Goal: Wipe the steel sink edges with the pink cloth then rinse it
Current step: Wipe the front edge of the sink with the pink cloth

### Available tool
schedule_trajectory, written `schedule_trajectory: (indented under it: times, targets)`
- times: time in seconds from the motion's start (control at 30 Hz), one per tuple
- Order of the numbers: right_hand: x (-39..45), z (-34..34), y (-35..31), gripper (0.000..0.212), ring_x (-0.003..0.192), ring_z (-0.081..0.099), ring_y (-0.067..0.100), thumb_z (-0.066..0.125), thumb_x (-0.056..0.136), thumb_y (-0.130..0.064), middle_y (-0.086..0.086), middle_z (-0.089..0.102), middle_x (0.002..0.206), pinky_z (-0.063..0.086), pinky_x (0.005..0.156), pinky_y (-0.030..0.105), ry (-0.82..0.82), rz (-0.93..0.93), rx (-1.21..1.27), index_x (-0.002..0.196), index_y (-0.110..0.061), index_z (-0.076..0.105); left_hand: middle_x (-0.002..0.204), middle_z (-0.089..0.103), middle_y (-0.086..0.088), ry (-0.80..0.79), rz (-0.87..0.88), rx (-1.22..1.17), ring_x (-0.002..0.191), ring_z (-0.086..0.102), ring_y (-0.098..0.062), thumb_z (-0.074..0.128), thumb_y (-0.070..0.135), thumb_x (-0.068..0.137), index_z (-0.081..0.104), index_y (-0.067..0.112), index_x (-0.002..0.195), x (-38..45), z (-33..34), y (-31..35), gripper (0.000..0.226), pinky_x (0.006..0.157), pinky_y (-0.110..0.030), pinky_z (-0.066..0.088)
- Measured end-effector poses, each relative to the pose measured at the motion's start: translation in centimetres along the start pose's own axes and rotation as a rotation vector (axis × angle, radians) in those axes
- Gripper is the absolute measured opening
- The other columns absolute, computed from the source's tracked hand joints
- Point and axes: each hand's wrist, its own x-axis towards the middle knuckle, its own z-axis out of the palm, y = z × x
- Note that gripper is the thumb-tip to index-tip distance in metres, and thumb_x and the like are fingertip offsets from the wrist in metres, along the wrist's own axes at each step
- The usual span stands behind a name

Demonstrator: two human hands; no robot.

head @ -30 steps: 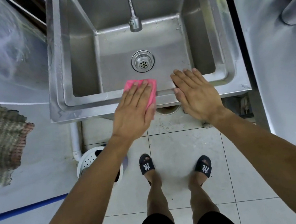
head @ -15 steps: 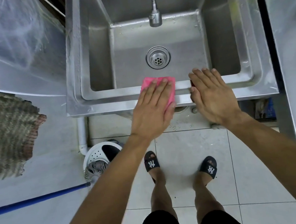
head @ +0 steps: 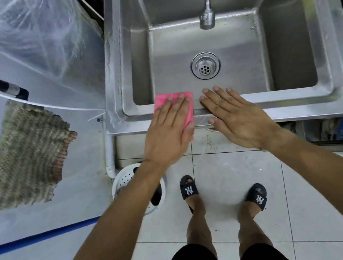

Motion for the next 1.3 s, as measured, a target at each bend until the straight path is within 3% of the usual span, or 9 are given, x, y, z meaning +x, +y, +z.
schedule_trajectory:
  times: [0.07,0.13,0.33,0.5,0.63,0.87,1.0,1.1,1.3]
  targets:
    - [-0.1,-0.4,0.6,0.059,0.160,0.007,0.020,0.022,0.111,-0.039,0.002,0.012,0.172,0.004,0.131,0.039,-0.038,-0.088,0.000,0.164,-0.015,0.018,0.165,0.035,-0.009,-0.065,0.087,0.077,0.155,0.028,-0.028,0.033,0.044,0.109,0.031,0.011,0.160,-1.2,-1.2,-3.8,0.061,0.128,-0.045,0.019]
    - [0.3,-0.7,0.3,0.058,0.160,0.008,0.019,0.022,0.111,-0.038,0.001,0.015,0.172,0.003,0.131,0.036,-0.061,-0.107,0.009,0.164,-0.015,0.022,0.165,0.034,-0.009,-0.087,0.023,0.121,0.155,0.028,-0.028,0.025,0.049,0.109,0.029,0.013,0.161,-2.2,-2.3,-6.8,0.064,0.127,-0.048,0.021]
    - [4.3,-0.1,-3.9,0.060,0.160,0.011,0.020,0.016,0.110,-0.040,0.003,0.016,0.171,0.008,0.131,0.039,-0.050,-0.098,0.042,0.163,-0.013,0.022,0.164,0.036,-0.011,0.107,-0.499,-0.019,0.155,0.025,-0.030,0.028,0.041,0.108,0.035,0.010,0.159,-1.0,-0.6,-0.1,0.060,0.127,-0.049,0.017]
    - [5.1,0.1,-2.8,0.064,0.160,-0.001,0.018,0.013,0.110,-0.046,0.002,0.004,0.173,-0.002,0.130,0.036,-0.098,-0.196,-0.010,0.165,-0.014,0.010,0.166,0.033,-0.007,-0.056,-0.222,0.088,0.154,0.028,-0.029,0.026,0.046,0.107,0.029,0.014,0.162,-2.6,-2.1,-3.7,0.063,0.125,-0.043,0.017]
    - [6.5,0.2,-2.9,0.062,0.160,0.004,0.019,0.016,0.111,-0.044,0.001,0.009,0.172,0.003,0.131,0.037,-0.071,-0.249,-0.023,0.165,-0.015,0.015,0.166,0.033,-0.008,-0.038,-0.325,0.093,0.156,0.022,-0.028,0.021,0.042,0.104,0.031,0.012,0.160,-1.8,-2.7,-7.4,0.064,0.127,-0.040,0.011]
    - [6.0,1.0,-2.9,0.057,0.159,0.017,0.022,0.024,0.112,-0.037,0.007,0.022,0.170,0.018,0.130,0.044,0.017,-0.323,-0.019,0.162,-0.009,0.027,0.169,0.023,-0.012,0.194,-0.670,-0.075,0.159,0.007,-0.027,0.021,0.044,0.109,0.025,0.007,0.162,-2.1,0.3,-0.2,0.064,0.129,-0.046,0.008]
    - [6.4,1.0,-2.7,0.056,0.159,0.017,0.020,0.022,0.112,-0.038,0.005,0.022,0.170,0.016,0.130,0.041,-0.012,-0.416,-0.014,0.162,-0.011,0.026,0.172,0.012,-0.008,0.246,-0.787,-0.102,0.160,-0.002,-0.025,0.017,0.048,0.108,0.017,0.009,0.163,-1.5,0.4,-0.9,0.068,0.130,-0.044,0.004]
    - [7.1,0.9,-2.1,0.058,0.160,0.006,0.014,0.015,0.112,-0.042,0.000,0.012,0.172,0.004,0.131,0.035,-0.065,-0.464,-0.018,0.164,-0.017,0.015,0.172,0.015,-0.008,0.260,-0.868,-0.092,0.160,0.002,-0.027,0.018,0.048,0.106,0.020,0.011,0.163,-0.1,-0.2,-2.8,0.068,0.130,-0.044,0.004]
    - [9.8,0.5,-1.8,0.061,0.159,-0.004,0.010,0.013,0.110,-0.045,-0.004,0.004,0.173,-0.004,0.129,0.032,-0.141,-0.531,0.024,0.165,-0.019,0.011,0.171,0.017,-0.008,0.213,-0.735,-0.052,0.160,0.004,-0.030,0.024,0.043,0.108,0.025,0.013,0.163,-1.6,-0.5,-3.9,0.062,0.129,-0.047,0.007]
